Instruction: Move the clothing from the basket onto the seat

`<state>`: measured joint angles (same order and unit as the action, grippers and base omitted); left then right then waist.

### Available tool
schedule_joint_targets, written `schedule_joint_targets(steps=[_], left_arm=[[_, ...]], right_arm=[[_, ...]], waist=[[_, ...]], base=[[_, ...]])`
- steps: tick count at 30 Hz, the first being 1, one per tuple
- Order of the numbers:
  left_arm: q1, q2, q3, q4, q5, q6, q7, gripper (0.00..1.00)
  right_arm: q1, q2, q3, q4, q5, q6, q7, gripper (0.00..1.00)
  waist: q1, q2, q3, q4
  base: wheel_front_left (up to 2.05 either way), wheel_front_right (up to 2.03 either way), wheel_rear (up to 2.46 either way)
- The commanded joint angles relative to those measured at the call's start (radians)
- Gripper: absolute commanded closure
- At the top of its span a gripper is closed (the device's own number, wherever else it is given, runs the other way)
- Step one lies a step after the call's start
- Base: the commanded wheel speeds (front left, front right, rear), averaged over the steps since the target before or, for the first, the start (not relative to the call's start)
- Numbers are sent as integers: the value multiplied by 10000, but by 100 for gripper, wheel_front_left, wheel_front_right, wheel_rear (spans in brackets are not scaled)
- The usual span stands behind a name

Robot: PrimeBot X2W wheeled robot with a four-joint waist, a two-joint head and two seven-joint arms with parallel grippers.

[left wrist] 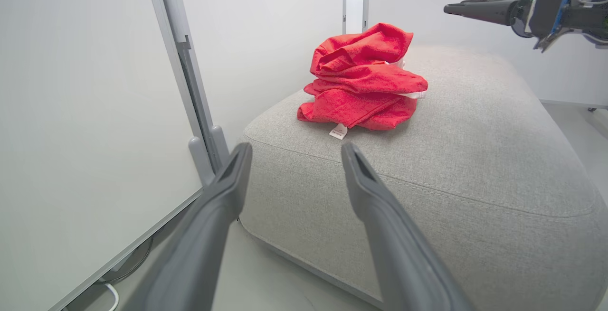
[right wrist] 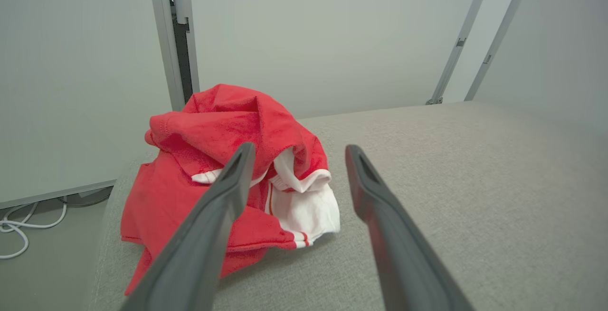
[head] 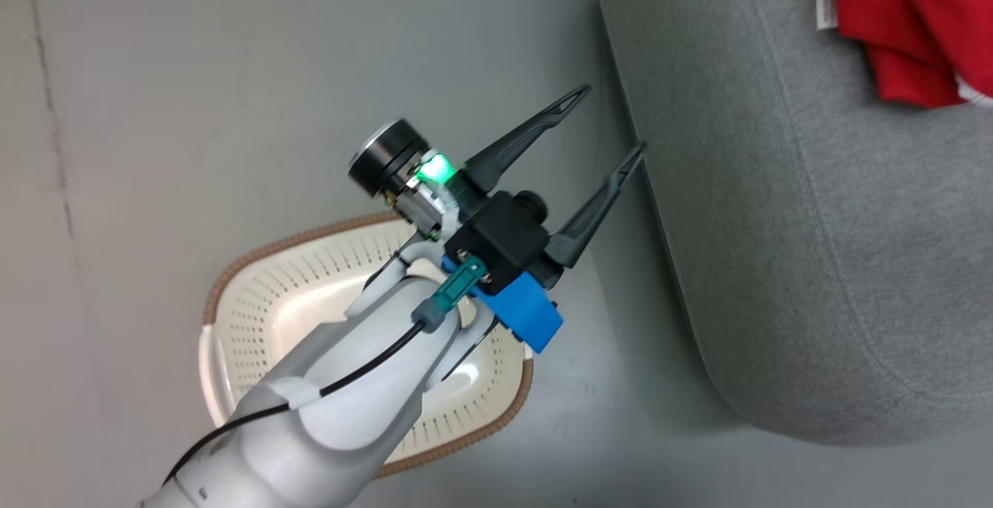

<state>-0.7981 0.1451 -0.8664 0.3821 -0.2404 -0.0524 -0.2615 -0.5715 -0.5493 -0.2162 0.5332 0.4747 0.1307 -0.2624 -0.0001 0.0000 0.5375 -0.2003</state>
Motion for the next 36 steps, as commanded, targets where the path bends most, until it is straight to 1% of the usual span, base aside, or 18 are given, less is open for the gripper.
schedule_joint_targets(steps=[1,4,10,15,18,20,25,26,27,29,31,36], left_arm=[[426,105,230,-147,-140,119,-45,0],[1011,214,623,-367,-277,269,-47,0],[2285,467,1533,-648,-534,564,-49,0],[3362,726,2469,-730,-670,738,-50,0],[4000,880,3048,-830,-649,803,-49,0],[4401,944,3418,-910,-592,865,-49,0],[5404,860,4291,-1143,-406,1012,-49,0],[5404,860,4291,-1143,-406,1012,-49,0],[5777,810,4564,-1201,-311,1030,-49,0],[5927,787,4686,-1227,-256,1025,-51,0],[6211,700,5040,-1370,-200,1088,-50,0],[6863,533,5771,-1663,12,1072,-50,0]], right_arm=[[546,248,-153,-505,-259,3,-37,0],[1230,640,-115,-1290,-586,2,-37,0],[2210,1507,433,-2518,-1077,2,-36,0],[2837,2163,1165,-3045,-1343,3,-37,0],[3151,2583,1472,-3284,-1304,3,-37,0],[3390,2706,1715,-3340,-1308,3,-37,0],[3944,3073,1876,-3440,-1355,3,-36,0],[3944,3073,1876,-3440,-1355,3,-36,0],[4197,3291,1766,-3490,-1468,3,-37,0],[4352,3401,1773,-3486,-1534,3,-36,0],[4585,3600,1828,-3544,-1707,3,-37,0],[5205,4028,1804,-3840,-2113,3,-37,0]], waist=[[1,0,-1130,225],[1,0,-1777,429],[1,0,-2835,1051],[1,0,-3564,1537],[1,0,-3976,1787],[1,0,-4232,1940],[1,0,-4829,2298],[1,0,-4829,2298],[1,0,-5019,2409],[1,0,-5104,2460],[1,0,-5224,2507],[1,0,-5425,2555]], base=[[0,0,0],[0,0,0],[0,0,0],[0,0,0],[0,0,0],[0,0,0],[0,0,0],[0,0,0],[0,0,0],[0,0,0],[0,0,0],[0,0,0]])
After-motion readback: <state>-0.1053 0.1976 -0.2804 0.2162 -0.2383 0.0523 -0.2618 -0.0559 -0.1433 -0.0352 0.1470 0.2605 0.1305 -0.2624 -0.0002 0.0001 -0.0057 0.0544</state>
